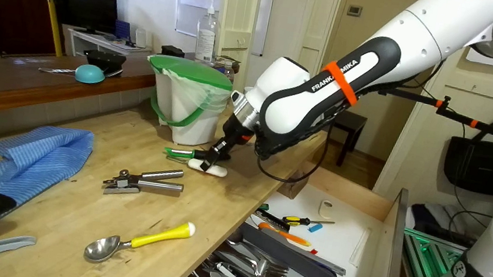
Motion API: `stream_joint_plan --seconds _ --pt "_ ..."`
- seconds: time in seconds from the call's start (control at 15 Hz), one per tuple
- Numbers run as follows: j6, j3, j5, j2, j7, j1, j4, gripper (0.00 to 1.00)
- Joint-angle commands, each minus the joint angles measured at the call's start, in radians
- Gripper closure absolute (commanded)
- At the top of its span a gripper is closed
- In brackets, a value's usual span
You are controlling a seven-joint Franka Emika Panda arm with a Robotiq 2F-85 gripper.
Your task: Put the white and silver peeler inside the open drawer.
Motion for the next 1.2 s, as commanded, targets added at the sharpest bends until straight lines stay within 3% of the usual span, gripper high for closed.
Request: stream_joint_plan --seconds 0.0,0.27,0.53,0.73,0.87,1.13 --pt "-0.127 0.073 0.078 -0.113 -0.027 -0.048 -0.057 0.92" --pt "-0.3 0.079 0.251 -0.242 -0.094 -0.05 -0.111 0.92" --pt "-0.525 -0.033 0.387 -0.381 -0.083 -0.004 -0.212 0.92" --pt "-0.544 -0.117 0.448 -0.507 -0.071 0.029 -0.348 0.92" --pt "-0.488 -0.156 0.449 -0.596 -0.052 0.051 -0.452 0.92" --pt "-0.492 -0.208 0.423 -0.787 -0.07 0.095 -0.648 0.92"
